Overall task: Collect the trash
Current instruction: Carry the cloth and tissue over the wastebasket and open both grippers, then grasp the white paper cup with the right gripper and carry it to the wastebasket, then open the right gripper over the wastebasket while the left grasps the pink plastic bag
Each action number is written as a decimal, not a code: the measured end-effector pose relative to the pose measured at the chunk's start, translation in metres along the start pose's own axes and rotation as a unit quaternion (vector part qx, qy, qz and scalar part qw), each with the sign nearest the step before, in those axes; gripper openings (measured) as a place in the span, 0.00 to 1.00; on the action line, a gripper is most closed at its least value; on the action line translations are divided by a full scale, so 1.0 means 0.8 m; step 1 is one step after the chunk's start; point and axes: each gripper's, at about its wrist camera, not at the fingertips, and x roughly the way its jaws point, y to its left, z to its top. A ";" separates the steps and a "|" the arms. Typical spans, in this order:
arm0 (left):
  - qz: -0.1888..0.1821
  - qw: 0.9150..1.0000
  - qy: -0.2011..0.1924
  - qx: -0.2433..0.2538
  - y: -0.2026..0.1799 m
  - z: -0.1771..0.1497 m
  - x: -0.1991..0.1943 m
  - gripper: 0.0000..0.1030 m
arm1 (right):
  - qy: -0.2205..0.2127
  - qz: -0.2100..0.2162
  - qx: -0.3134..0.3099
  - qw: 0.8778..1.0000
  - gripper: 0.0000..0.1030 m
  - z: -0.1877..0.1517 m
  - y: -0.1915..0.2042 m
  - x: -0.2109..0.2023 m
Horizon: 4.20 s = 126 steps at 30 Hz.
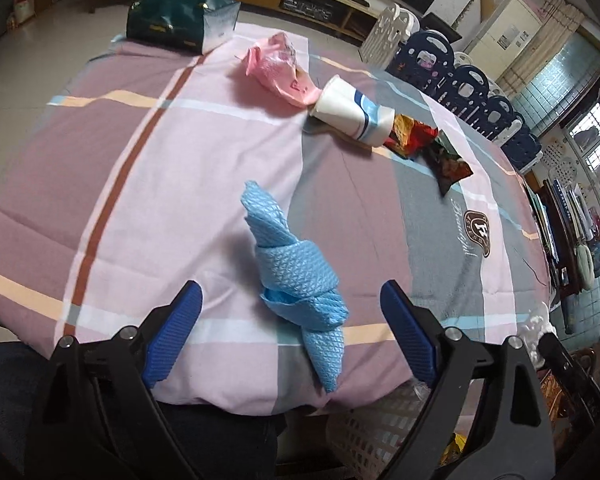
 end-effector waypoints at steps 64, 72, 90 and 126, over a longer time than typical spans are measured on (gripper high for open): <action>0.101 0.980 -0.104 0.139 -0.061 -0.016 -0.068 0.76 | -0.016 -0.079 0.097 0.992 0.73 0.003 -0.060 -0.020; 0.076 0.988 -0.118 -0.057 0.050 0.014 -0.058 0.81 | -0.009 -0.019 -0.039 0.999 0.74 0.106 0.092 0.138; 0.078 0.986 -0.127 -0.068 0.062 0.007 -0.059 0.81 | 0.057 -0.066 -0.012 0.996 0.17 0.167 0.132 0.308; 0.135 0.983 -0.058 -0.107 0.006 0.217 0.119 0.83 | 0.193 -0.054 -0.019 0.980 0.18 -0.124 -0.111 -0.039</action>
